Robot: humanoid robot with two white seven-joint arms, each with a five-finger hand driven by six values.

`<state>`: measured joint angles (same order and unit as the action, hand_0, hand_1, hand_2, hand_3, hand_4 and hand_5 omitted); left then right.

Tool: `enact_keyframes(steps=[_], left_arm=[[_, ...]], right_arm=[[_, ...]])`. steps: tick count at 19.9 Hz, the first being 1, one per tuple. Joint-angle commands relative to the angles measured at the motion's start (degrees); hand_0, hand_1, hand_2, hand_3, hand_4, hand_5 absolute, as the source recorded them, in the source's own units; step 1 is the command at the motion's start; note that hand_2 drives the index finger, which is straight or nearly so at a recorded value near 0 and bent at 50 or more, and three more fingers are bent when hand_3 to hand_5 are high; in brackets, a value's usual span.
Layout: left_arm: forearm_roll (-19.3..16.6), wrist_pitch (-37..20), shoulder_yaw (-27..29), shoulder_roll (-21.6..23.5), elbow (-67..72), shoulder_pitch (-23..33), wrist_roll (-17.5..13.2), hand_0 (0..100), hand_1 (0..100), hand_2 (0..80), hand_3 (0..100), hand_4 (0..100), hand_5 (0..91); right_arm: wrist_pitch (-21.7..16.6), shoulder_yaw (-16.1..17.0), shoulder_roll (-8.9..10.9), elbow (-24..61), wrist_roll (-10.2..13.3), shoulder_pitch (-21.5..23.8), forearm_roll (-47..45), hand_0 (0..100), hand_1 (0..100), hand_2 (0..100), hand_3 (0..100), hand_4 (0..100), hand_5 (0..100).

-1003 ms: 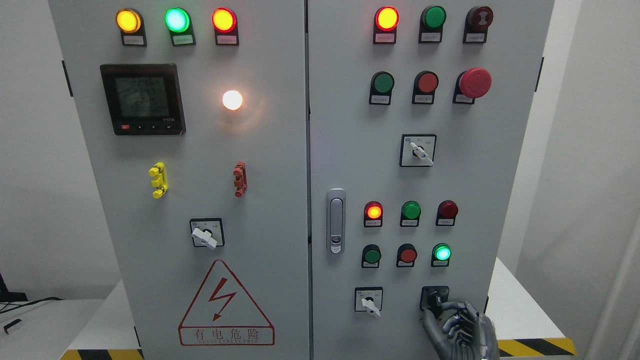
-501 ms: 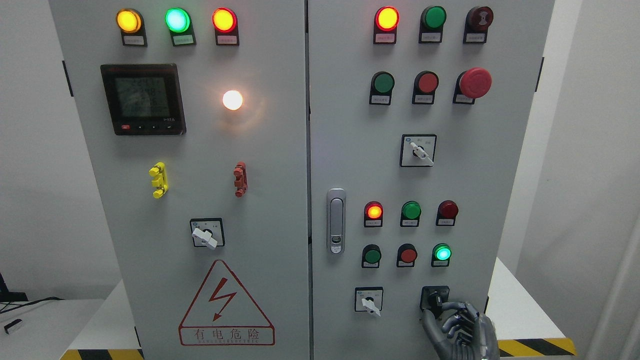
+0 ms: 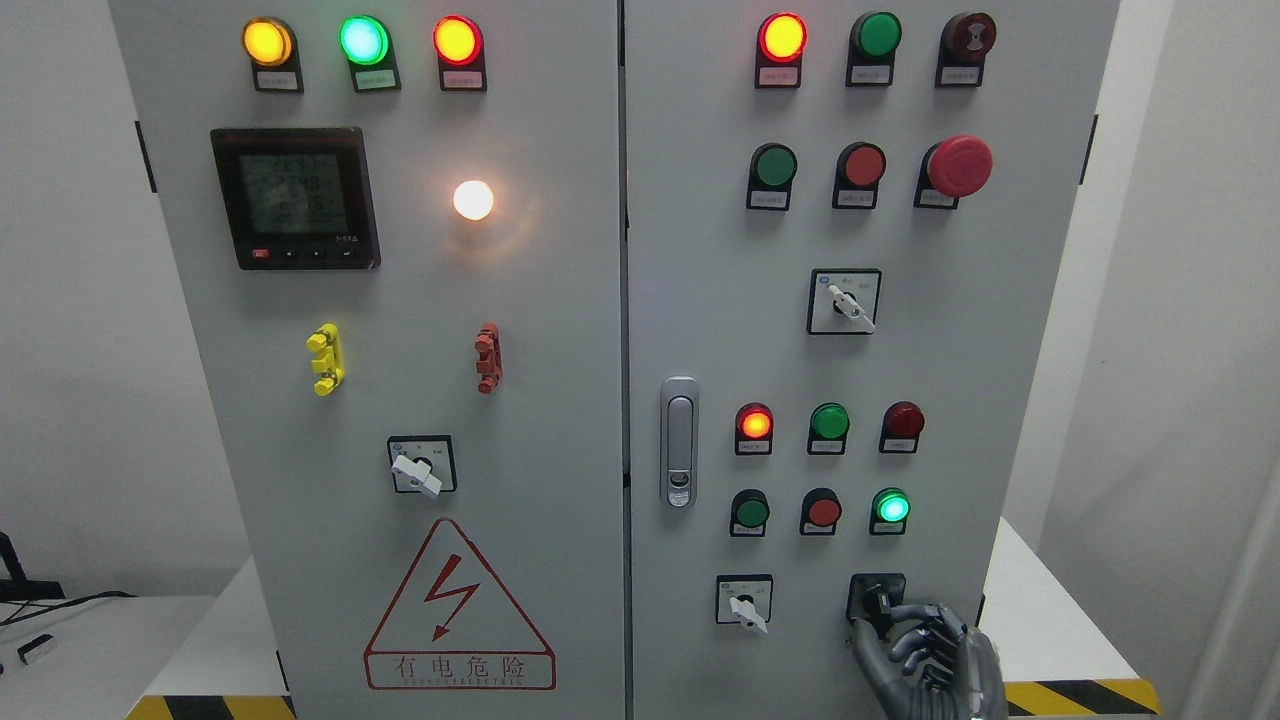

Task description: Trip black knob to open circuit

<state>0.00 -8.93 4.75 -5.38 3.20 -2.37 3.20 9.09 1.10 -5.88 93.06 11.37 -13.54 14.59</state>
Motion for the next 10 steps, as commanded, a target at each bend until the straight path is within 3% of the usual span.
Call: enact_keyframes(steps=[1, 10], left_arm=[[-1.76, -0.04, 0.00, 0.02, 0.05, 0.00, -0.04, 12, 39, 0.0, 0, 0, 0.0], [-1.76, -0.04, 0.00, -0.07, 0.05, 0.00, -0.04, 12, 39, 0.0, 0, 0, 0.0]], right_arm=[[0.05, 1.01, 0.35, -0.07, 0.06, 0.01, 0.00, 25, 79, 40, 77, 87, 99], [0.05, 1.09, 0.35, -0.07, 0.15, 0.01, 0.00, 25, 79, 40, 77, 87, 98]])
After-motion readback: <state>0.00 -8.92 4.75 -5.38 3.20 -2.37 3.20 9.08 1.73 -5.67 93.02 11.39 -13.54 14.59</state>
